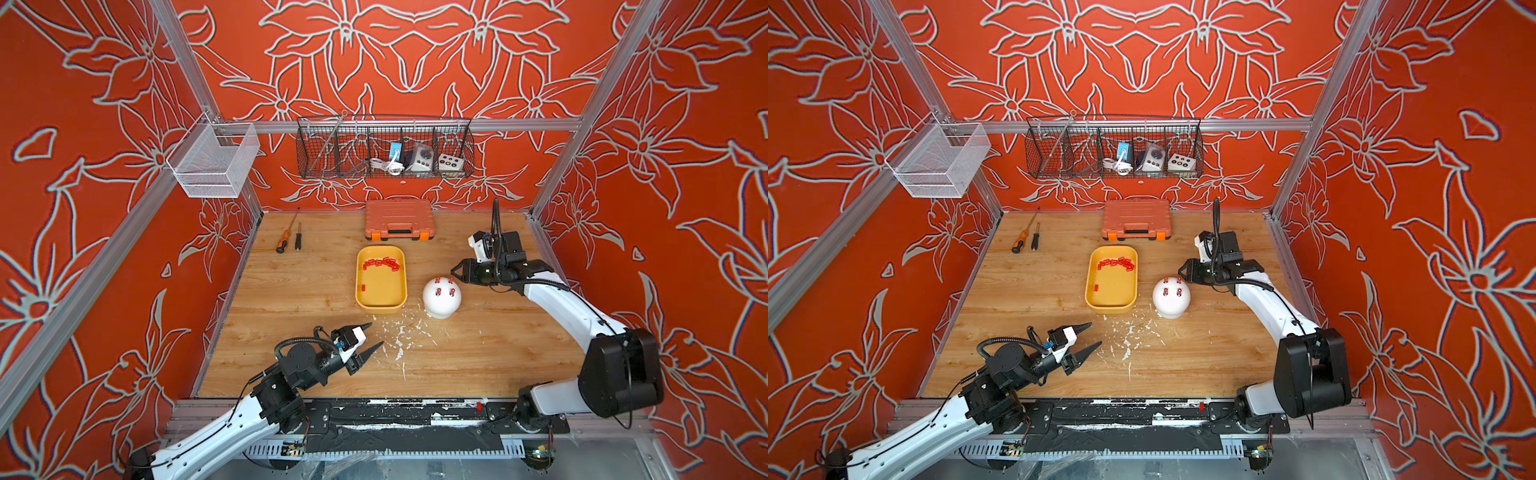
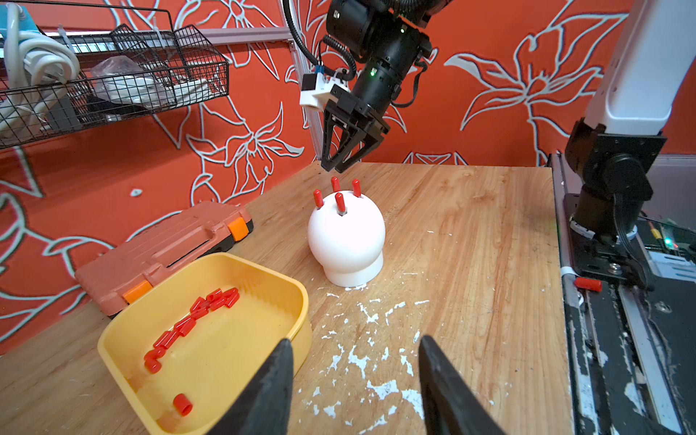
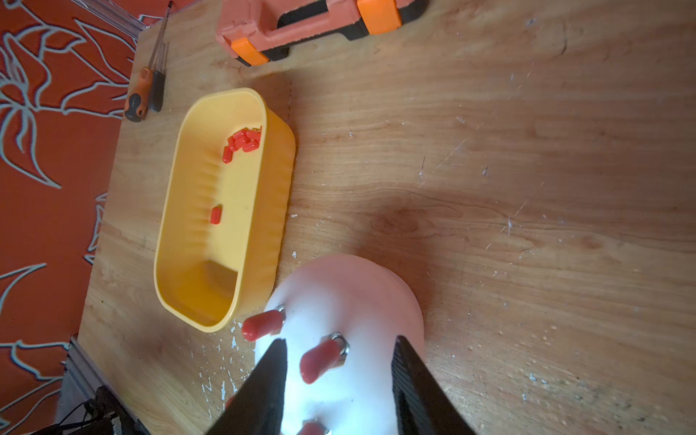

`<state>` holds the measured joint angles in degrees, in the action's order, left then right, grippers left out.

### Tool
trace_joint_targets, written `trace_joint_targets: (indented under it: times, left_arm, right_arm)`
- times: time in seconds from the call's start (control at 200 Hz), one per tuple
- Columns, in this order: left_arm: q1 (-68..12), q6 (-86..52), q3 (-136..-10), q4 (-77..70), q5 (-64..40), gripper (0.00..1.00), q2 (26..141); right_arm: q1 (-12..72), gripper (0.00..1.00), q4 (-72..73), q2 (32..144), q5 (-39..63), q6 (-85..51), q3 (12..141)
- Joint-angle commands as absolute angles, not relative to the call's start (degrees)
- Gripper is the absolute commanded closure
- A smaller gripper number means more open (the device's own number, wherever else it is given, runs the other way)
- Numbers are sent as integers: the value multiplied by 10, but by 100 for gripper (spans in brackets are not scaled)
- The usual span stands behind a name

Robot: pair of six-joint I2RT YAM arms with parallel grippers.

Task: Cover the protruding screws with screw protection sleeves
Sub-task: Attach the screw protection sleeve to the screw, then reset both arms

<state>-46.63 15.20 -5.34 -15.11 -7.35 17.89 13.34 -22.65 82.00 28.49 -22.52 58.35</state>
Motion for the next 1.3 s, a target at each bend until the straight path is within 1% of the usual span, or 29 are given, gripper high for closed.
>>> trace_joint_targets:
  times: [0.0,0.255,0.49,0.53,0.555,0.611,0.636,0.671,0.721,0.756,0.816,0.841,0.876,0.916,0.991,1.041,1.126,1.166,1.181,1.191,1.251,1.296]
  left_arm:
    - [-469,157,-69,-163,-73,48,177]
    - [-469,158,-69,-163,-72,48,179]
    - [-469,152,-70,-167,-58,47,180]
    - [-469,146,-72,-170,-44,46,181]
    - [-469,141,-74,-173,-32,44,183]
    - [-467,133,-82,-182,8,36,190]
    - [-465,130,-91,-183,31,35,194]
    - [-460,123,-102,-186,65,33,201]
    - [-446,108,-116,-203,118,27,216]
    - [-431,93,-125,-217,157,24,230]
    - [-392,65,-137,-229,213,21,255]
    - [-373,53,-142,-229,234,17,267]
    - [-346,39,-146,-226,263,15,285]
    - [-316,25,-150,-218,299,12,304]
    - [-280,23,-138,-226,351,8,333]
    - [-263,33,-120,-248,360,6,347]
    - [-231,41,-89,-287,364,2,367]
    - [-207,27,-81,-294,358,2,380]
    - [-197,22,-79,-296,353,2,387]
    - [-189,17,-78,-297,349,2,392]
    - [-141,-7,-82,-298,313,1,429]
    - [-119,-14,-88,-303,291,0,466]
  right_arm:
    - [126,53,-196,841,328,-235,574]
    - [125,56,-181,847,320,-235,546]
    - [125,55,-190,830,314,-233,555]
    - [125,54,-190,824,317,-235,559]
    - [125,51,-188,819,317,-235,562]
    - [124,46,-177,800,308,-236,565]
    - [125,44,-169,791,299,-235,564]
    - [125,40,-155,773,278,-232,561]
    - [125,30,-117,742,245,-221,544]
    - [125,26,-84,717,212,-215,524]
    - [125,20,-27,676,140,-199,484]
    - [125,17,-2,658,101,-192,463]
    - [125,13,37,636,47,-184,428]
    - [125,10,74,615,-14,-172,392]
    - [125,9,100,585,-117,-149,347]
    - [125,9,107,574,-173,-136,326]
    - [125,9,151,564,-231,-105,279]
    - [125,8,180,564,-238,-86,255]
    - [125,3,194,565,-238,-79,247]
    - [125,2,203,566,-238,-75,241]
    - [125,1,248,581,-239,-53,214]
    - [125,1,263,601,-242,-38,208]
